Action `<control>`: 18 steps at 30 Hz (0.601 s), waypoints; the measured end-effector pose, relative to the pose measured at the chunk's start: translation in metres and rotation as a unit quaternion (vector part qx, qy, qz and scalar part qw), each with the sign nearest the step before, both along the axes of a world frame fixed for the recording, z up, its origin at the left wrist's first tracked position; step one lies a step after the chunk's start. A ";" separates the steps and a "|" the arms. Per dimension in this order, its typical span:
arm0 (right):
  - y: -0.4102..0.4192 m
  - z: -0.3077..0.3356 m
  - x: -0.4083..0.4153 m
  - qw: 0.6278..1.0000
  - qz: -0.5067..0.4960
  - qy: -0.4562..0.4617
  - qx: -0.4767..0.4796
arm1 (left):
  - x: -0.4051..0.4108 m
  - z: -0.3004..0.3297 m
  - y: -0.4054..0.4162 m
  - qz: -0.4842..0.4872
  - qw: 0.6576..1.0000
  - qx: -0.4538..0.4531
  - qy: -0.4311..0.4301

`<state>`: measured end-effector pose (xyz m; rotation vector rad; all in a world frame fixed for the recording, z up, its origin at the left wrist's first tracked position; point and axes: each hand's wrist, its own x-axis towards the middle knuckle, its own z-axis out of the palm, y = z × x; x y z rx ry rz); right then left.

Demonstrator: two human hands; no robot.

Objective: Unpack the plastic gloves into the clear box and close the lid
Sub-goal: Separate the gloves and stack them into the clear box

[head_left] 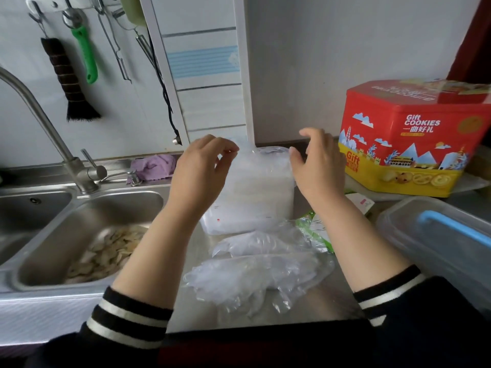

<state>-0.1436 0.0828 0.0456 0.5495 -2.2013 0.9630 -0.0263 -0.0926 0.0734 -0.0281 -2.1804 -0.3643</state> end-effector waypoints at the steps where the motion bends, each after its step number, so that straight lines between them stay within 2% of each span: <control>1: 0.004 -0.007 0.010 0.999 0.036 0.013 -0.039 | 0.006 -0.011 0.008 -0.003 1.000 0.023 0.000; 3: 0.010 -0.021 0.035 0.992 0.099 0.003 -0.074 | 0.016 -0.036 0.023 0.000 0.997 0.079 -0.017; 5: 0.012 -0.039 0.056 0.992 0.109 -0.046 -0.037 | 0.022 -0.064 0.034 0.022 0.989 0.140 -0.051; 7: 0.013 -0.053 0.067 0.985 0.081 -0.144 0.057 | 0.025 -0.091 0.037 0.067 0.975 0.193 -0.088; 10: 0.012 -0.066 0.073 0.937 0.073 -0.268 0.210 | 0.029 -0.118 0.037 0.125 0.951 0.240 -0.151; 14: 0.011 -0.082 0.076 0.922 0.094 -0.274 0.257 | 0.028 -0.129 0.035 0.118 0.941 0.217 -0.234; 18: 0.011 -0.097 0.075 0.945 0.097 -0.239 0.202 | 0.024 -0.131 0.033 0.102 0.922 0.222 -0.302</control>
